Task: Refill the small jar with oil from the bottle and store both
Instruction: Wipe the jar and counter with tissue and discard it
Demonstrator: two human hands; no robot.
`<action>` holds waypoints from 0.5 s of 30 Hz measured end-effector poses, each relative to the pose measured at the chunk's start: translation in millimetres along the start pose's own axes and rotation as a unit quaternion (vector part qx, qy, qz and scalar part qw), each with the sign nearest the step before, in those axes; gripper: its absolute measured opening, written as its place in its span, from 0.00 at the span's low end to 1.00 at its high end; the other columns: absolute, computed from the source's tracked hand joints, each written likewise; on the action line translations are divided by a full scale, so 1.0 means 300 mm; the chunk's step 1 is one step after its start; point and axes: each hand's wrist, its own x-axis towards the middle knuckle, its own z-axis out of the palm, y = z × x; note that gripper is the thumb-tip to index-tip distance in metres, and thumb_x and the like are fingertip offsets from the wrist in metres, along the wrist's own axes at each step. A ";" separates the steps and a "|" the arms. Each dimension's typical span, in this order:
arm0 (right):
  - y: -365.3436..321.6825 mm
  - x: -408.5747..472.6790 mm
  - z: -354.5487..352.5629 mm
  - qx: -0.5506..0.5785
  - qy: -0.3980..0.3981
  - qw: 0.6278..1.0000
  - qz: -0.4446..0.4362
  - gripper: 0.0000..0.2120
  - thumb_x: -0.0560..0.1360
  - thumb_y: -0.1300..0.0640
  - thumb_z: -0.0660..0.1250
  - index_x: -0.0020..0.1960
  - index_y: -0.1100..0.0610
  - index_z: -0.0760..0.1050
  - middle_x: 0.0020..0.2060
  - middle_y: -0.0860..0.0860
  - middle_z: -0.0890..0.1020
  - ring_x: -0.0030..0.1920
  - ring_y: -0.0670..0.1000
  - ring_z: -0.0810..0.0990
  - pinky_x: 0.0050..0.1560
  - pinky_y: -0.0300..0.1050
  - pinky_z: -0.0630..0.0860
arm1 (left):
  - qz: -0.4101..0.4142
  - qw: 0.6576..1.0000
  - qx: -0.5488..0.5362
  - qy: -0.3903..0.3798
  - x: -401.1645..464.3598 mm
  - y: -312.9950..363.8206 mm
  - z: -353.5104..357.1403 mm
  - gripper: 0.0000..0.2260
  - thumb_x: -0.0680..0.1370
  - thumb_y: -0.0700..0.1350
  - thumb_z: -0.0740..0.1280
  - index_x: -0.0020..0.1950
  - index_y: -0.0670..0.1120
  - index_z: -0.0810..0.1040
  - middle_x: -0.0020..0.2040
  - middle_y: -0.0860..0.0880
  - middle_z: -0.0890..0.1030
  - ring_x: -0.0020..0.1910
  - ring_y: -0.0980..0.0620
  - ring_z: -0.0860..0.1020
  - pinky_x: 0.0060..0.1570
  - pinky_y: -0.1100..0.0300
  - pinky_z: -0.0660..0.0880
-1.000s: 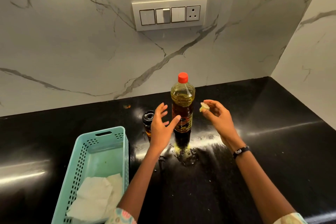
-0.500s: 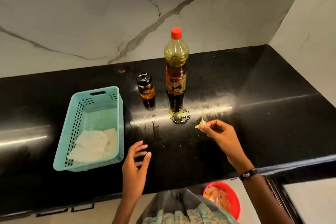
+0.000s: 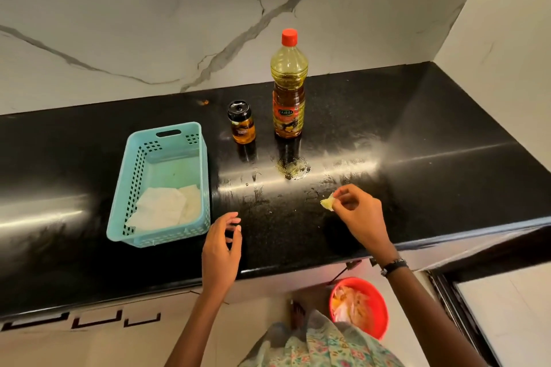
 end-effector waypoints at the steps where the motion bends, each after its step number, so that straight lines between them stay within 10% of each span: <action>1: -0.003 -0.010 0.000 -0.019 0.003 1.000 -0.013 0.02 0.72 0.62 0.71 0.44 0.56 0.80 0.38 0.49 0.82 0.40 0.45 0.81 0.41 0.31 0.77 | 0.005 1.000 0.005 0.002 -0.001 -0.001 0.000 0.11 0.78 0.38 0.64 0.60 0.46 0.75 0.51 0.51 0.78 0.48 0.57 0.77 0.45 0.68 0.74; 15: 0.024 -0.080 0.032 0.007 0.027 1.000 0.005 0.05 0.69 0.64 0.74 0.43 0.59 0.78 0.36 0.50 0.82 0.36 0.41 0.79 0.41 0.27 0.75 | 0.093 0.990 0.085 0.055 0.035 -0.008 0.058 0.11 0.76 0.34 0.64 0.58 0.40 0.74 0.51 0.45 0.78 0.50 0.50 0.74 0.49 0.58 0.74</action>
